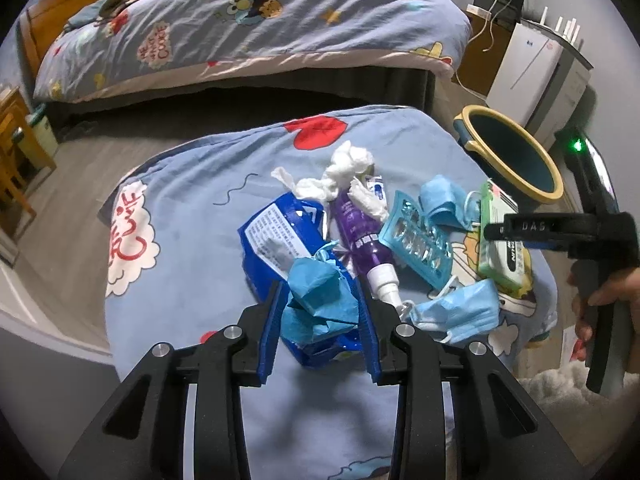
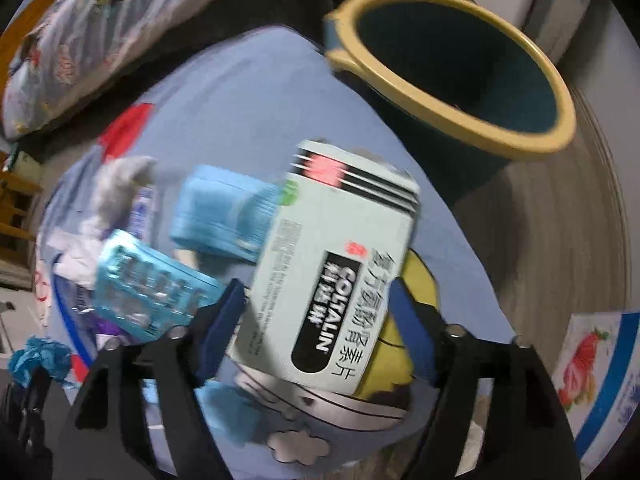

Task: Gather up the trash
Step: 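Grasp the COLTALIN medicine box with the right tool while the left tool grasps a blue mask, then carry the box and mask over the trash bin with both tools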

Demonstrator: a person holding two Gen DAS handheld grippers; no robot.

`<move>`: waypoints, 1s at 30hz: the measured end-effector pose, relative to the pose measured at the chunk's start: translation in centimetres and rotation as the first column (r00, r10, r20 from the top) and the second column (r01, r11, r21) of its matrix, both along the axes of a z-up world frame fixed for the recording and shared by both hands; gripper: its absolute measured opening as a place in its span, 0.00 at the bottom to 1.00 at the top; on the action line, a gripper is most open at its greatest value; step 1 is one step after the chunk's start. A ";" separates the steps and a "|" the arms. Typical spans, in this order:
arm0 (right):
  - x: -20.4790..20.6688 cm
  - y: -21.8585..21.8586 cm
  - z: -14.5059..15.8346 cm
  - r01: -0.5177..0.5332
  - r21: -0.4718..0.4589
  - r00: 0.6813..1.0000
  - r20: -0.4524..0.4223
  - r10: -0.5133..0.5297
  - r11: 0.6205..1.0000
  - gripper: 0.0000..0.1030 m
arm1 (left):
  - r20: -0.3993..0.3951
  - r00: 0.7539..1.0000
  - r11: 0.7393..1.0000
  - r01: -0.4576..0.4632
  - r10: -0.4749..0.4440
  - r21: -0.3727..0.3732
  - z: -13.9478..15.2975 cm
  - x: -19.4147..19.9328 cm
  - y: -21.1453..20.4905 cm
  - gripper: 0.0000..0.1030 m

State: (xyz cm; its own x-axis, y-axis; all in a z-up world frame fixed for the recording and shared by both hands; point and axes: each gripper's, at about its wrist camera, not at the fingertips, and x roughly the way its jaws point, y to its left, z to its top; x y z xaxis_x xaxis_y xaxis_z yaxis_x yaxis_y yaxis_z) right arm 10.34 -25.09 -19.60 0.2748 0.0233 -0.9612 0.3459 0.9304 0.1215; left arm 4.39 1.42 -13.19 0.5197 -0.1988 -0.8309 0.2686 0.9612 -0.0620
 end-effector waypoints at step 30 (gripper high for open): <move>0.0 -1.4 8.7 -0.069 0.327 0.983 0.184 0.008 0.942 0.73 | 0.106 0.994 0.998 0.030 -0.023 -0.063 3.7 0.6 -1.5 0.35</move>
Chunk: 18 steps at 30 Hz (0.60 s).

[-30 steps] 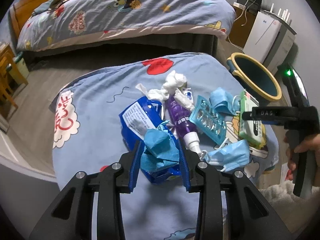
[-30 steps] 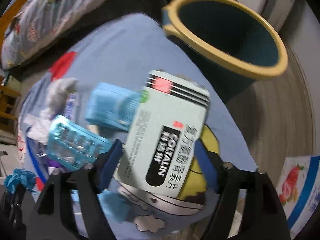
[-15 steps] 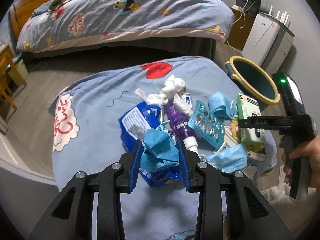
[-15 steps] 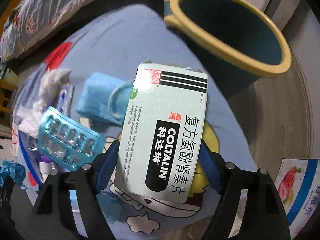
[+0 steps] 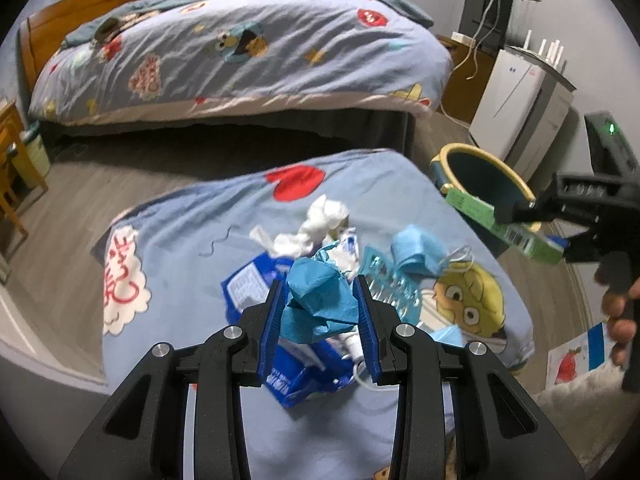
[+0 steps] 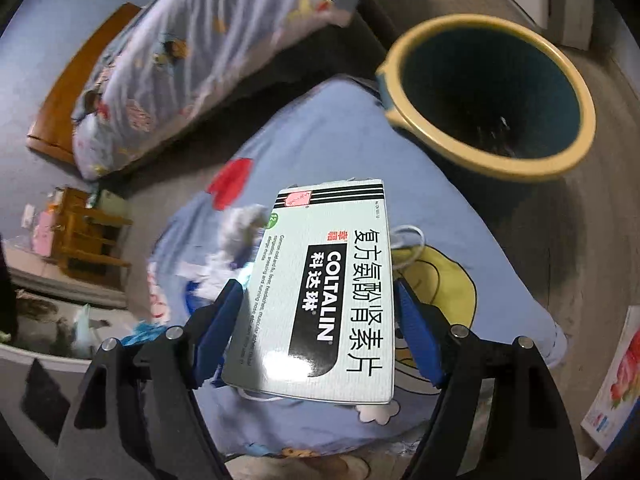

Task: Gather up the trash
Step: 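Carry the box and mask over the trash bin with both tools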

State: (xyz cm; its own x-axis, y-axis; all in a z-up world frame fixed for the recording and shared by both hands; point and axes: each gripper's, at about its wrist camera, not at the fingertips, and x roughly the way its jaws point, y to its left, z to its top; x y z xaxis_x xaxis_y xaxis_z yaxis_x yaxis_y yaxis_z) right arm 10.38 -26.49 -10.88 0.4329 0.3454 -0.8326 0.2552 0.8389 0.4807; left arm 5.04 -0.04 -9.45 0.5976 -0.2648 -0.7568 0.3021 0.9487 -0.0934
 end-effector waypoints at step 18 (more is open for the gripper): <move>1.4 -3.7 3.5 -0.118 -0.053 0.987 0.105 0.123 0.992 0.73 | 0.038 0.993 0.994 0.110 -0.110 0.019 2.8 1.7 -5.1 0.35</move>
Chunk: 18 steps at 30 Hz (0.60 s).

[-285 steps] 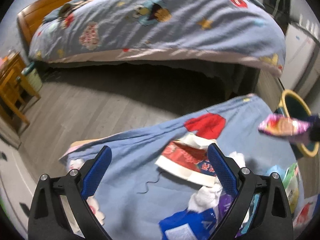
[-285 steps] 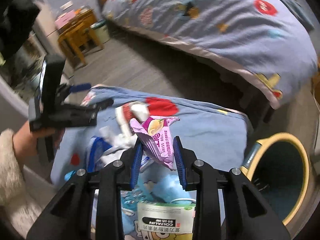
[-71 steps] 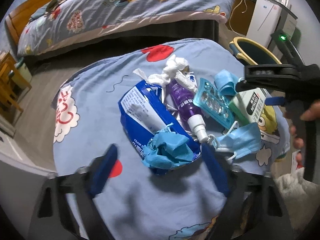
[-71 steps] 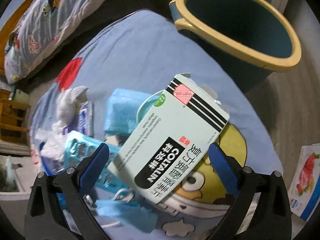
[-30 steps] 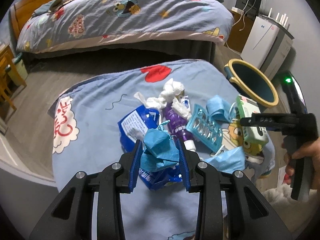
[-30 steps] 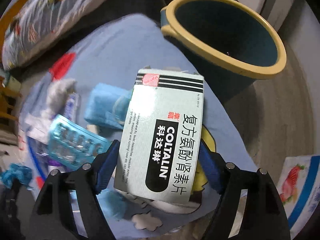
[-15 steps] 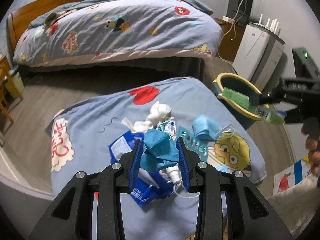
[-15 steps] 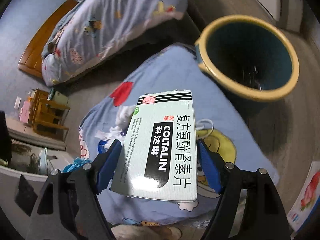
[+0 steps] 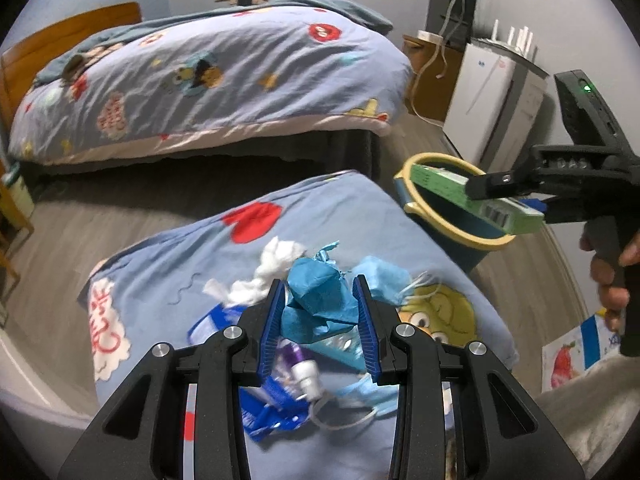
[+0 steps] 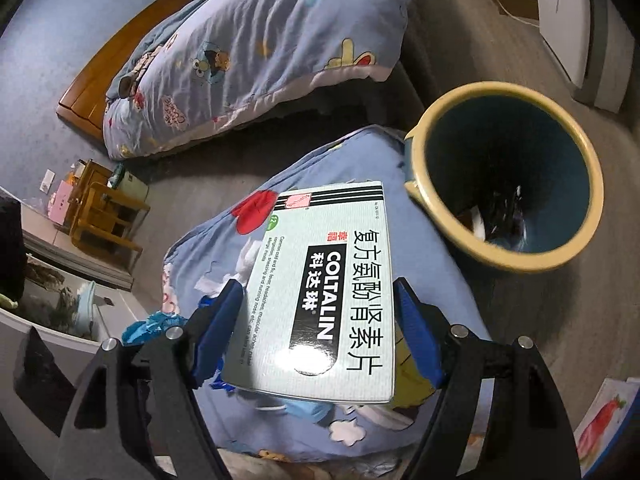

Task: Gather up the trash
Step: 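Carry the box and mask over the trash bin with both tools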

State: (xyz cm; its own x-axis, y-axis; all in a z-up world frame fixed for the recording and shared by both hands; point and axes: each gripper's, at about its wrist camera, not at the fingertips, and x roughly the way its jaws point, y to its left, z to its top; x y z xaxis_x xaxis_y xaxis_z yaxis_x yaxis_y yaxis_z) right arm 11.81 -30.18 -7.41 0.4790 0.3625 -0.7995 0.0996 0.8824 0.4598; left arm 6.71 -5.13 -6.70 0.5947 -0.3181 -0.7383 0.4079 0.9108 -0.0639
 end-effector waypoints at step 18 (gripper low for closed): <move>4.4 -11.7 -2.5 0.193 0.019 0.981 -0.011 -0.193 0.981 0.73 | -0.050 0.984 0.986 0.168 -0.169 -0.010 -1.8 8.6 -12.3 0.35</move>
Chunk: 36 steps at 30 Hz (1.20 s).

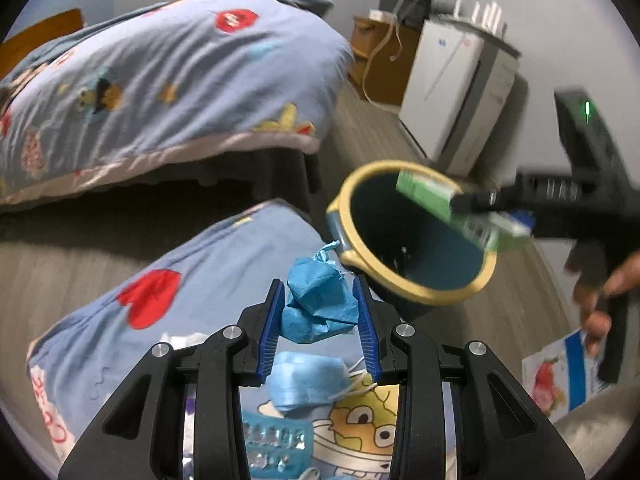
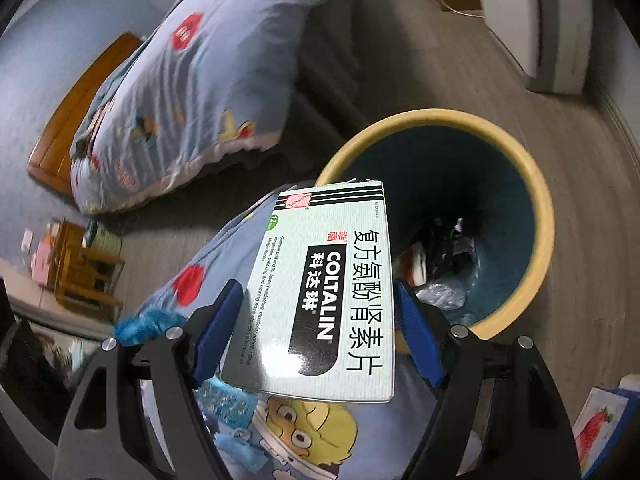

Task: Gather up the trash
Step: 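Carry the box and mask over the trash bin with both tools, then open both tools over the bin to drop the box and mask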

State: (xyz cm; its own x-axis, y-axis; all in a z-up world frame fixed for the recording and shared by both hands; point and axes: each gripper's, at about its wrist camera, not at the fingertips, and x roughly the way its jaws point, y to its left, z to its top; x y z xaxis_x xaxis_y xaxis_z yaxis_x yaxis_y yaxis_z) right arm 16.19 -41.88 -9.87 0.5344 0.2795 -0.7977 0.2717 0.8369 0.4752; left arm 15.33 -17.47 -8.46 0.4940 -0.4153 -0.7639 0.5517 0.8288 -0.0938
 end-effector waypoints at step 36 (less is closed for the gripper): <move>2.1 -9.1 -3.8 0.192 0.008 0.981 -0.043 -0.191 0.981 0.82 | 0.028 0.983 0.981 0.181 -0.183 0.067 -5.3 2.6 -15.1 0.73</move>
